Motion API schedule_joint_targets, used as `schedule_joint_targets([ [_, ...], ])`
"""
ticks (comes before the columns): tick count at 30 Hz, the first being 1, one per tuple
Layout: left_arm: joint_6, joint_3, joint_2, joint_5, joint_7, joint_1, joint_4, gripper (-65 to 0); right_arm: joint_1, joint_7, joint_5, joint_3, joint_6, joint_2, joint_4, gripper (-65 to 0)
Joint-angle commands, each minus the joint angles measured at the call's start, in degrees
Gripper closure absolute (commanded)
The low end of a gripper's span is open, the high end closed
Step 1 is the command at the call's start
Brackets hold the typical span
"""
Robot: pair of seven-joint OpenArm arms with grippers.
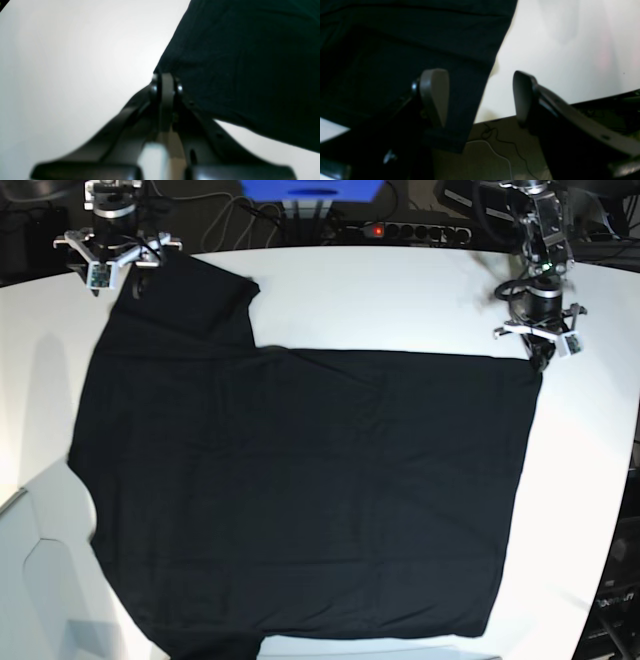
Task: Fold the T-shirt properly
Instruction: 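Pull both grippers back, dragging the shirt toward the arms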
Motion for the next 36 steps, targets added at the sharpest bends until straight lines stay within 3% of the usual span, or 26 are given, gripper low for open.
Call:
schedule_joint_targets([
  [1, 0.07, -0.03, -0.49, 0.45, 1.52, 0.41, 0.3, 0.0, -0.74, 1.39, -0.01, 0.12, 0.23, 0.11, 0.53, -41.3],
  [7, 0.07, -0.03, -0.4, 0.1, 1.34, 1.12, 0.3, 0.0, -0.65, 1.39, -0.01, 0.39, 0.23, 0.11, -1.84, -43.8],
  [32, 0.07, -0.12, -0.31, 0.37, 1.08, 4.11, 3.47, 0.0, 3.57, 1.39, -0.01, 0.21, 0.23, 0.2, -9.14, -43.9],
  [36, 0.07, -0.12, -0.31, 0.45, 1.08, 4.11, 3.47, 0.0, 4.44, 1.39, -0.01, 0.56, 5.16, -0.07, -11.6, -43.5],
])
